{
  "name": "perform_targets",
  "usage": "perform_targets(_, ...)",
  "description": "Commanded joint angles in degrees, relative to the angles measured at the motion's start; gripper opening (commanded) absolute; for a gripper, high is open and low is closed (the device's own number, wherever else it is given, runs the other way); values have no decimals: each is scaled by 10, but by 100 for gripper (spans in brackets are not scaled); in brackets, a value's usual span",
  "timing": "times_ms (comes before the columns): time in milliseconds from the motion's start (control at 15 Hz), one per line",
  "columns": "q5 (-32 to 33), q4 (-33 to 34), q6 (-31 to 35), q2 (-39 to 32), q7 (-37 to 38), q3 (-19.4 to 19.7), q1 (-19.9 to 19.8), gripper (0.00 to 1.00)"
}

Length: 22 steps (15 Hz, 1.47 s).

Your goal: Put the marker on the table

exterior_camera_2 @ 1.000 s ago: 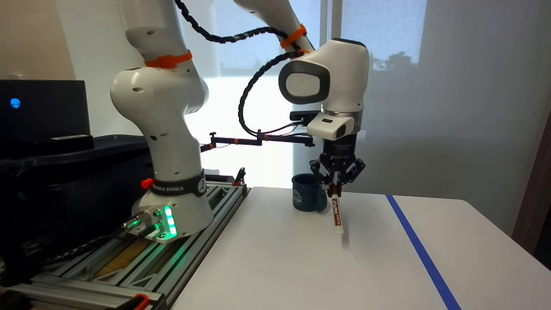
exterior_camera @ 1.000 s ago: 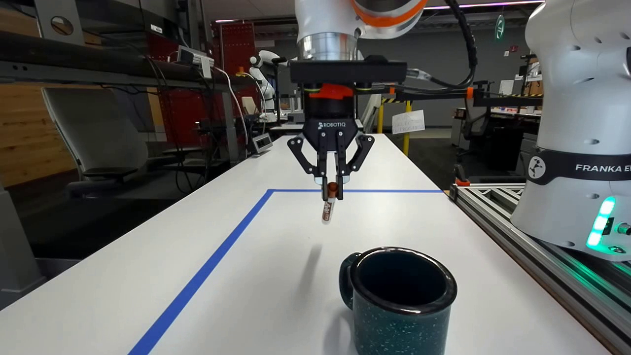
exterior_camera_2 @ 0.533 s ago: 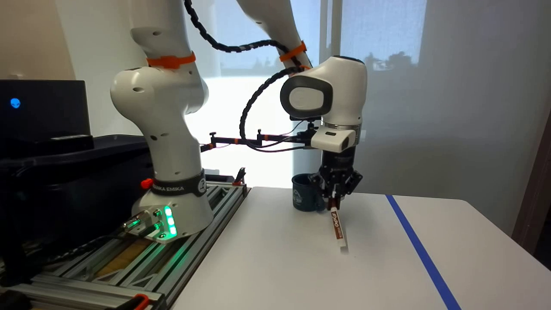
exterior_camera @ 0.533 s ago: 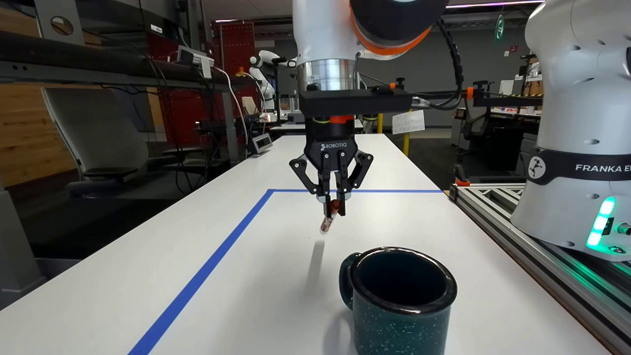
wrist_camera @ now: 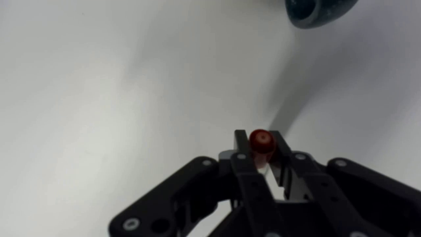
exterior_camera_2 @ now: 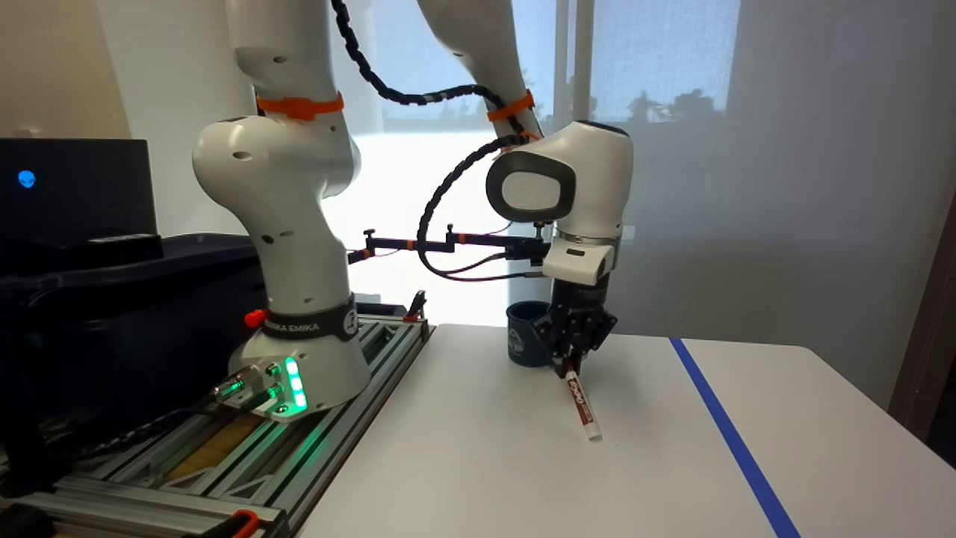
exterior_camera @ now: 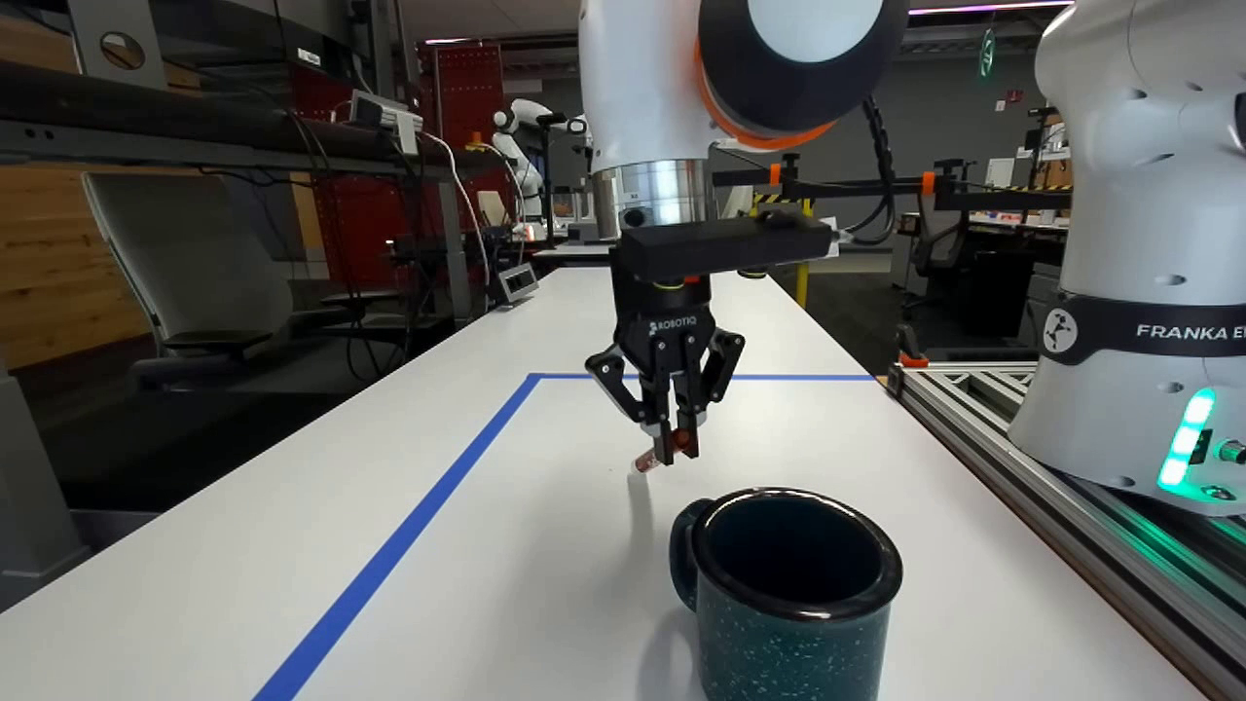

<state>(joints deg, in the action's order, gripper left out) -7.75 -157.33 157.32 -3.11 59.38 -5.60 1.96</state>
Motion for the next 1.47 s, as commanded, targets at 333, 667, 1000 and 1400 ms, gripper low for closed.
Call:
perform_targets(333, -90, 9, -75, -9, -83, 2, 12, 5)
perform_targets(667, -103, 21, -134, -9, -93, 11, 10, 47)
perform_targets(1000, -109, 28, -172, 6, -93, 18, 8, 84)
perform_targets(1400, -100, 44, -228, 31, -89, 25, 6, 100)
